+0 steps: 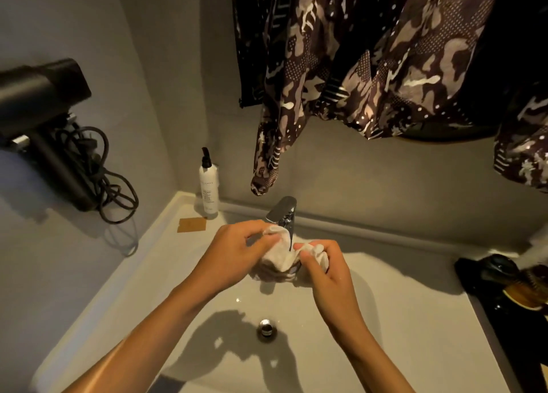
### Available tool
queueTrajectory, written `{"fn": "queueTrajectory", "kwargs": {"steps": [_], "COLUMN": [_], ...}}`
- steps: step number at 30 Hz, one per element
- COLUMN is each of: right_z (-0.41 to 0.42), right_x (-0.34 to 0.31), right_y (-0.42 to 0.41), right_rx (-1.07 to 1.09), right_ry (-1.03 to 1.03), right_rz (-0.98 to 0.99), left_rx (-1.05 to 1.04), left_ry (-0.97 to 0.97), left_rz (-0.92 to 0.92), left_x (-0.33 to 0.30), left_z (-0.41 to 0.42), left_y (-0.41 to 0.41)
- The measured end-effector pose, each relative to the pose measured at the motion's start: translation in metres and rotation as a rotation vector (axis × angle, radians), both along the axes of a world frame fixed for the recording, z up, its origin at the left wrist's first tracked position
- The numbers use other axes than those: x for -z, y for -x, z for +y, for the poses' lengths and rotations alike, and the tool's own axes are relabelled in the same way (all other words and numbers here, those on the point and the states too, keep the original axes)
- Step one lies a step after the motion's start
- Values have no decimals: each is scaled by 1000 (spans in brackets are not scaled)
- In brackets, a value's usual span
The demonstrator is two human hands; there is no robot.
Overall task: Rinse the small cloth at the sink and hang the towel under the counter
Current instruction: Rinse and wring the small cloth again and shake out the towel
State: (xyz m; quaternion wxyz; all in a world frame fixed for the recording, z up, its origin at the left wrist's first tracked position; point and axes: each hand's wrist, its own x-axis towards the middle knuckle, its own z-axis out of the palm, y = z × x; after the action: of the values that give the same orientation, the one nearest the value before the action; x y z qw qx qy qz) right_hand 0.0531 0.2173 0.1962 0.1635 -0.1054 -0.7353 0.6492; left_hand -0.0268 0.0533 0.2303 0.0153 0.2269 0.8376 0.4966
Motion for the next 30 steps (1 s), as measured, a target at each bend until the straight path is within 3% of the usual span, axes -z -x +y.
{"fn": "queueTrajectory", "kwargs": {"steps": [4,7,9,15,20,24,28,30], "right_z": [18,19,15,28,57,78,74,76], "right_x": [2,-19,-37,-78,-127,-147,-171,-188], "right_y": [-8,-13,-5,6,11,19,23,26], "right_rx": [-6,-209,-289,-179,-264,-151,-125,-177], "right_ry": [-23,-198,-201,-534,-728,-643,-330,-157], "right_rz": [-104,-85,-1,326,295,371,336,241], "left_rx": [-168,-67,23,81,23,9,226,309], "left_ry": [-122,-64,-18,-198,-162,-134,-68,176], "left_rz": [173,285,332,205,219,225,-90,-152], "left_x": [-30,-70,-92,-134,-140,-129,-109,-95], "left_z": [5,27,42,22,2,-4,-7,-9], "left_y": [2,-7,-7,7,14,11,9,8]}}
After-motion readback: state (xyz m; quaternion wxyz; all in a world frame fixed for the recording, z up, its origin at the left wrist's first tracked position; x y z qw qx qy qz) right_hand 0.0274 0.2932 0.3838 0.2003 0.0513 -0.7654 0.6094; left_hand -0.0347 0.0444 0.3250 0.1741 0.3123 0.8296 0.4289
